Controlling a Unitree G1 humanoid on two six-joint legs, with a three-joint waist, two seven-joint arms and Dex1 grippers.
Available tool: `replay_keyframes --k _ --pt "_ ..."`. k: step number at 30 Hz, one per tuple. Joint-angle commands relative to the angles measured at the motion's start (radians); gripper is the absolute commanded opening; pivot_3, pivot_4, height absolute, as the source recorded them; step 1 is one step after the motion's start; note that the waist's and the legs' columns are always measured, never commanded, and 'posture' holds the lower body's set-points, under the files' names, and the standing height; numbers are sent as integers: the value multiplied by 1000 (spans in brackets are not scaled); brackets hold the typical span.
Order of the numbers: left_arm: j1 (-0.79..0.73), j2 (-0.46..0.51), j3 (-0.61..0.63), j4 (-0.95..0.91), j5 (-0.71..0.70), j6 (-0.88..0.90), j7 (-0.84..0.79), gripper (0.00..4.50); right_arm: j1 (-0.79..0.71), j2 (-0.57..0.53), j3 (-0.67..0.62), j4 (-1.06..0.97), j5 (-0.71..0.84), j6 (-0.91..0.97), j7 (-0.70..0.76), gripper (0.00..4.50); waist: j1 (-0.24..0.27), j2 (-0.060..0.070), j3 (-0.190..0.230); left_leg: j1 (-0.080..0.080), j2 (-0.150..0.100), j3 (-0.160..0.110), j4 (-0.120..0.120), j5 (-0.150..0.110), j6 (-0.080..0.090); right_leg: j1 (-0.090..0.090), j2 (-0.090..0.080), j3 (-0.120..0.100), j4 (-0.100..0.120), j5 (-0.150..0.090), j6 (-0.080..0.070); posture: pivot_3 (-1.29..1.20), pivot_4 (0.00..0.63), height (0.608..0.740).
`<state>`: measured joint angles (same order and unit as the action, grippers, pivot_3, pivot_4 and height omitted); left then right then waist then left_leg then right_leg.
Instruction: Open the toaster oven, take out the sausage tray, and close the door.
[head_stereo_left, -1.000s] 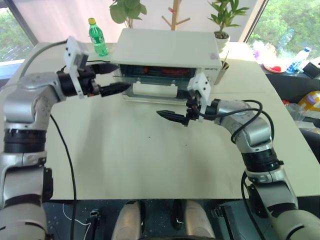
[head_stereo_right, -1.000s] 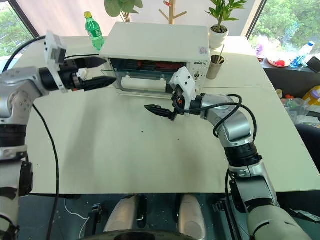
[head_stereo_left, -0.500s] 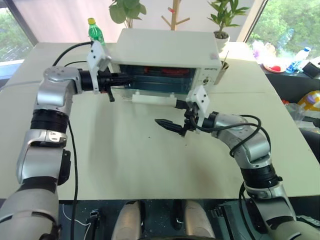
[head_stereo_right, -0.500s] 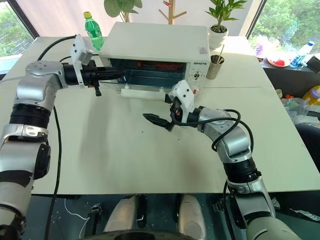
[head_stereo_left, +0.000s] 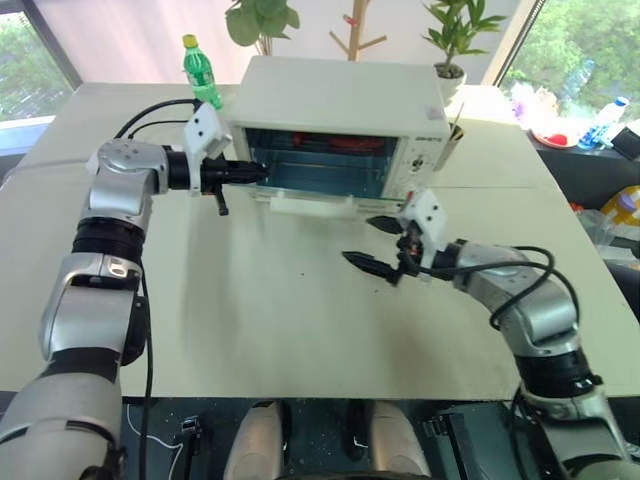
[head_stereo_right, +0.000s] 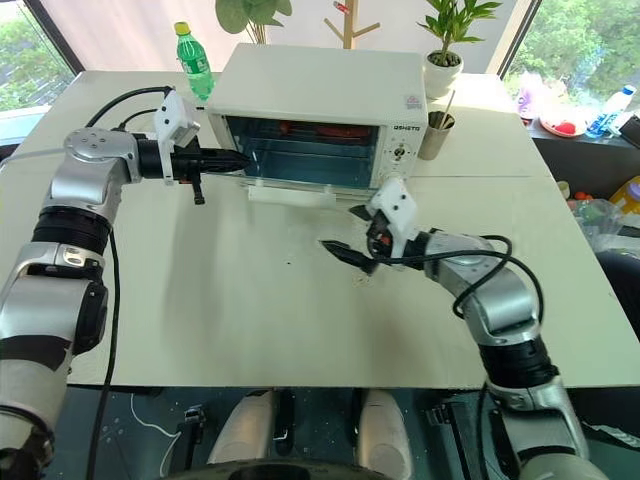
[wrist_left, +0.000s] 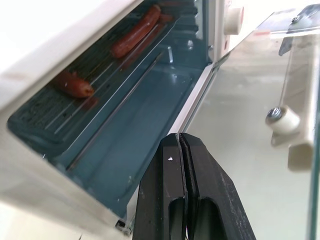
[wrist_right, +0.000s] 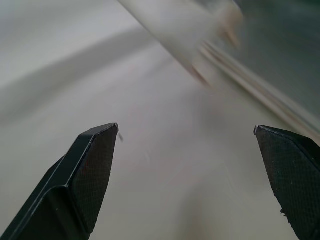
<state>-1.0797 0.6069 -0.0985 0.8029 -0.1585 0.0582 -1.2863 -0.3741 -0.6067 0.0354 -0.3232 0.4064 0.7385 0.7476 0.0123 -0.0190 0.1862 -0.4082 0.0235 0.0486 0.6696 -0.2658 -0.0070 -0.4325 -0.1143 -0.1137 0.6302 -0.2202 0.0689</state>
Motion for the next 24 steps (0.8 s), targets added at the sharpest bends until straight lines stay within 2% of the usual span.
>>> replay_keyframes --k 1,6,11,15,24 --pt "21 7 28 -76 -20 21 -13 37 70 -110 -117 -146 103 58 83 4500 0 0 0 0 0 0 0 0 0 0 0 0 0 0 0 0 150 717" --pt "103 22 29 -178 -25 59 -22 37 130 -230 -268 -238 274 144 167 4500 -5 0 0 1 1 0 0 0 0 0 1 0 0 0 0 0 150 717" --pt "287 79 16 -398 -28 79 -51 37 67 -299 -391 -223 377 205 141 4500 -6 0 0 1 5 0 0 0 0 0 1 1 0 0 0 0 150 717" --pt "354 76 -7 -442 3 51 -13 37 26 -288 -384 -202 373 209 80 4500 4 0 0 1 4 0 1 0 0 0 1 1 0 0 0 0 150 717" --pt "396 26 -45 -428 71 35 93 37 -45 -238 -293 -156 326 170 -19 4500 -1 0 0 -1 4 0 10 -3 5 2 0 1 0 0 0 0 150 717"
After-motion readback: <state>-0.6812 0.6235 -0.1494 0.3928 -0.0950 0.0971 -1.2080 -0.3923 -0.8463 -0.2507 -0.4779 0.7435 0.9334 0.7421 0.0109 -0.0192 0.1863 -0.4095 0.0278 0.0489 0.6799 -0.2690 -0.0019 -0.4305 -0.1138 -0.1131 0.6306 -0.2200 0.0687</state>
